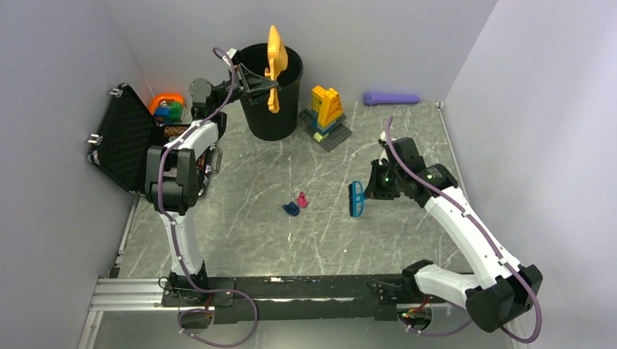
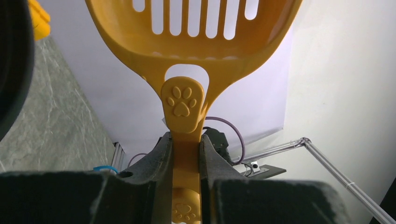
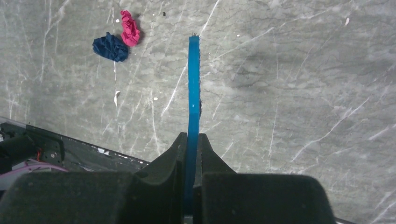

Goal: Sweep away the paper scraps from the table

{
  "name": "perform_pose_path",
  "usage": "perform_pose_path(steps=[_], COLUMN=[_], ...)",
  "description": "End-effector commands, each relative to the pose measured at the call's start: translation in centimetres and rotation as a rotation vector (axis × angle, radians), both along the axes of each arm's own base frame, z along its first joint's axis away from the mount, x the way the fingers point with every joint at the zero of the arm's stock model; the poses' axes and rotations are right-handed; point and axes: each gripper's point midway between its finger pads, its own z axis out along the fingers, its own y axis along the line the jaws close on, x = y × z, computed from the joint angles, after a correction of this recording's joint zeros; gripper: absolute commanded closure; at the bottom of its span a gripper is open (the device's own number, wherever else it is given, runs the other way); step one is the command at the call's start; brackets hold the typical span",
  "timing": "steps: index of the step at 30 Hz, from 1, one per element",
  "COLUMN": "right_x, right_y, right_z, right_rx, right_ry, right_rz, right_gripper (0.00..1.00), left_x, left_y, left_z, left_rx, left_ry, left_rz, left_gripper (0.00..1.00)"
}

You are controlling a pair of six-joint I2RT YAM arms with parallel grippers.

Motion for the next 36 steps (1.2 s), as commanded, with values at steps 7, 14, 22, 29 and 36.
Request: perform_pose_path(steps=[7, 14, 22, 29, 36], right_x=[1.0, 1.2, 2.1, 4.5, 6.4], right_y=[1.4, 1.9, 2.7, 3.1, 4.6], right_z=[1.0, 0.2, -0.2, -1.2, -1.9], right_rx=[0.059, 0.039, 0.012, -0.082, -0.176], right_ry=[-0.038, -0.004, -0.009, -0.003, -0.011], right_rz=[0.041, 0.102, 0.134, 0.112, 0.100], right_gripper=[1.00, 1.00, 1.00, 1.00, 1.00], left_x=[-5.4, -9.6, -18.1, -28.7, -35.3], left_y=[0.6, 0.3, 4.7, 8.7, 9.3], left_z=[2.2, 2.1, -10.7, -17.7, -19.5], left_rx=[0.086, 0.426, 1.398, 1.868, 2.065], left_ry=[-0.214, -0.454, -0.303, -0.120, -0.122], left_rz=[-0.051, 0.026, 0.064, -0.005, -0.166], left_gripper=[1.00, 1.00, 1.00, 1.00, 1.00])
